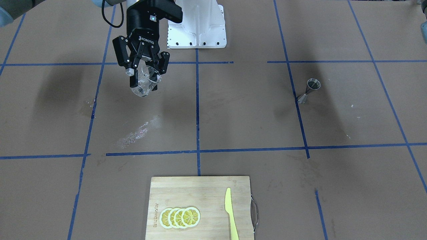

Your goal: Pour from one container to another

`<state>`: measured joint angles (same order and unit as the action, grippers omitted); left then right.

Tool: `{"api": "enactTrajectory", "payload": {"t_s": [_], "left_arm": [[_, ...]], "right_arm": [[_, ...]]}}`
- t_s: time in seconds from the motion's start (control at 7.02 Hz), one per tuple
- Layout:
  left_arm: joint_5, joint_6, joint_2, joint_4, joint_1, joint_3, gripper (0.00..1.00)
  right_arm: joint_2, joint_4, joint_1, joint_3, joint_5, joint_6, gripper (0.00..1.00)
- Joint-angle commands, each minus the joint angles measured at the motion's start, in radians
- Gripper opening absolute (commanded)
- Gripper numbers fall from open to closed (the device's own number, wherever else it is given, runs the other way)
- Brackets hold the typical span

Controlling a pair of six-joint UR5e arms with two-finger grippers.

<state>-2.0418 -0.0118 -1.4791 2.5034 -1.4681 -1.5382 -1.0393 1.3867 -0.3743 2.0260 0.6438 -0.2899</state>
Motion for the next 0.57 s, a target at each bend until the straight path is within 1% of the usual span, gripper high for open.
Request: {"api": "enactTrajectory", "payload": {"t_s": [0.0,0.14,0.28,0.43], "left_arm": [[-0.039,0.181,-0.074,-0.438,-0.047,0.007,1.0],[-0.041,0.234,-0.096,-0.591,-0.072,0.006,1.0],[-0.079,0.243,-0.098,-0.724,-0.099,0.0,1.0],[-0.221,0.242,-0.087,-0.812,-0.116,0.001,1.0]], "right_arm": [[0.001,0.0,0.0,0.0,0.002,0.0,0.0],[0.001,0.0,0.0,0.003,0.002,0.0,0.0],[0.001,0.0,0.0,0.008,0.004,0.0,0.0],[0.001,0.0,0.002,0.008,0.004,0.0,0.0]]}}
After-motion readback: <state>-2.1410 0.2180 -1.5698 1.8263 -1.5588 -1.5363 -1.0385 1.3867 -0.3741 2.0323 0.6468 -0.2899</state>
